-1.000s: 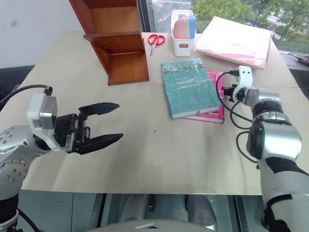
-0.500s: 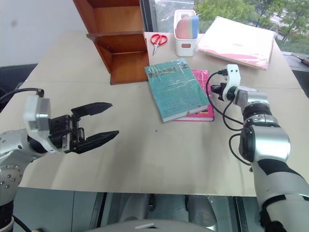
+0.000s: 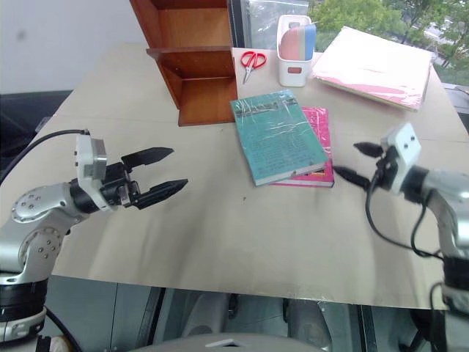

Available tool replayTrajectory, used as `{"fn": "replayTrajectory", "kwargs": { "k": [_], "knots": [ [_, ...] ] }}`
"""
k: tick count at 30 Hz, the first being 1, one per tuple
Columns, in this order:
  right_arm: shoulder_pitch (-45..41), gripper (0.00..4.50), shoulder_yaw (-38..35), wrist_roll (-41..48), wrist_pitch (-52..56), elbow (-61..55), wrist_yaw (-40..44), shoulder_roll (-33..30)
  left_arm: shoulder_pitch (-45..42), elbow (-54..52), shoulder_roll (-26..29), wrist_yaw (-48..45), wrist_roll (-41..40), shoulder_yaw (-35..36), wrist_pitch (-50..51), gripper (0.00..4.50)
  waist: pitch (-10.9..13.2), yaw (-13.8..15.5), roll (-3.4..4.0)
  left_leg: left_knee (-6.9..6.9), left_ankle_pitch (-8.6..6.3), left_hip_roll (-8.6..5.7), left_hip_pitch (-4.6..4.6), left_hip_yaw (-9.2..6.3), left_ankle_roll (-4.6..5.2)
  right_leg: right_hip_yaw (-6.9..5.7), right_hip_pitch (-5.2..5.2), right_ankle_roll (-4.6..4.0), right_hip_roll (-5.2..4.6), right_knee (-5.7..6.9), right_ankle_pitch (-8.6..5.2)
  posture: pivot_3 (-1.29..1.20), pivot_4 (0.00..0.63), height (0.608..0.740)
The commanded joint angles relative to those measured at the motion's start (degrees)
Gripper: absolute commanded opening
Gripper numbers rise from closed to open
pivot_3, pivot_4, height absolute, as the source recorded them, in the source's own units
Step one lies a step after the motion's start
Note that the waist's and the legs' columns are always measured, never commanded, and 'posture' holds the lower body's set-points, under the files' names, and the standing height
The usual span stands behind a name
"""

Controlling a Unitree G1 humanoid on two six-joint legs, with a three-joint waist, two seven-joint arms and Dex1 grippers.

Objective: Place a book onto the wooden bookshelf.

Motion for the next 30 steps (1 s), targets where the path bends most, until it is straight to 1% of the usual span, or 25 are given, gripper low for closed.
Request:
{"fn": "replayTrajectory", "kwargs": {
  "k": [1,3,5,7,8,10,13,17,21,25,30],
  "knots": [
    [4.82,4.46,-5.35,6.41,3.91,-13.28,-2.17,-1.02,-5.54,4.19,-2.51,5.1,0.75,-3.03,5.37,4.5,0.0,-0.15,0.01,0.04,0.0,-0.02,0.0,-0.02,0.0,-0.01,0.01,0.0,-0.01,0.04,0.0,0.0,0.15,0.74],
    [6.39,4.46,-5.04,6.4,3.34,-17.33,-4.32,-0.9,-9.73,6.6,-5.25,8.41,-1.18,-4.28,10.97,4.5,-0.03,-0.14,-0.11,0.15,0.01,-0.08,0.03,-0.1,0.02,-0.06,0.06,0.05,-0.04,0.11,0.03,0.0,0.15,0.74],
    [7.05,4.46,-3.42,4.95,2.04,-19.66,-5.69,-1.41,-14.63,10.19,-7.44,15.16,-2.83,-4.73,21.77,4.5,-0.03,-0.37,-0.15,0.22,0.02,-0.08,0.03,-0.13,0.02,-0.04,0.09,0.16,-0.02,0.11,0.09,0.0,0.15,0.74],
    [6.33,4.46,-2.19,5.28,2.29,-21.13,-7.47,-1.06,-20.84,16.77,-11.09,18.49,-7.43,-3.55,31.92,4.5,-0.03,-0.3,-0.2,0.33,0.03,-0.08,0.05,-0.21,0.03,-0.08,0.18,0.25,0.0,0.11,0.13,0.0,0.15,0.74],
    [5.87,4.46,-1.72,5.68,2.55,-21.47,-8.23,-0.9,-23.06,19.32,-12.37,19.34,-9.08,-2.68,35.3,4.5,-0.03,-0.27,-0.21,0.39,0.04,-0.09,0.04,-0.23,0.03,-0.09,0.19,0.27,0.01,0.12,0.14,0.0,0.15,0.74],
    [5.14,4.46,-0.17,5.27,2.29,-22.01,-9.62,-0.82,-28.14,26.66,-14.85,22.96,-9.25,-1.04,40.14,4.5,-0.02,-0.31,-0.23,0.47,0.03,-0.11,0.01,-0.26,0.05,-0.09,0.23,0.31,0.01,0.11,0.16,0.0,0.15,0.74],
    [5.23,4.46,1.04,4.27,1.45,-22.55,-11.98,-0.4,-36.86,41.96,-19.57,28.85,-10.41,4.39,44.75,4.5,-0.01,-0.15,-0.27,0.53,0.03,-0.15,-0.06,-0.41,0.05,-0.21,0.24,0.29,0.02,0.13,0.17,0.0,0.15,0.74],
    [5.12,4.46,1.42,3.95,0.61,-22.55,-14.28,0.47,-43.93,56.67,-22.86,29.81,-9.04,7.98,42.1,4.5,-0.01,-0.08,-0.27,0.54,0.05,-0.2,-0.29,-0.52,0.0,-0.32,0.13,0.29,0.0,0.05,0.17,0.0,0.15,0.74],
    [5.07,4.46,2.14,3.47,-0.2,-22.43,-15.55,0.63,-49.52,67.96,-24.2,26.9,-6.69,9.23,38.26,4.5,-0.01,-0.11,-0.27,0.61,0.17,-0.23,-0.52,-0.54,-0.19,-0.38,-0.03,0.29,-0.03,0.02,0.17,0.0,0.15,0.74],
    [4.97,4.46,2.42,3.23,-0.89,-22.08,-16.55,0.92,-52.99,74.61,-25.93,22.89,-4.72,9.29,35.13,4.5,-0.01,-0.1,-0.27,0.62,0.18,-0.23,-0.52,-0.57,-0.2,-0.44,-0.02,0.29,-0.04,0.05,0.17,0.0,0.15,0.74],
    [5.02,4.46,2.51,3.78,-0.6,-22.31,-17.98,1.53,-55.82,78.72,-28.33,19.16,-2.78,9.51,33.04,4.5,-0.01,-0.08,-0.27,0.63,0.18,-0.27,-0.53,-0.62,-0.2,-0.52,-0.01,0.29,-0.06,0.07,0.17,0.0,0.15,0.74]
  ]
}}
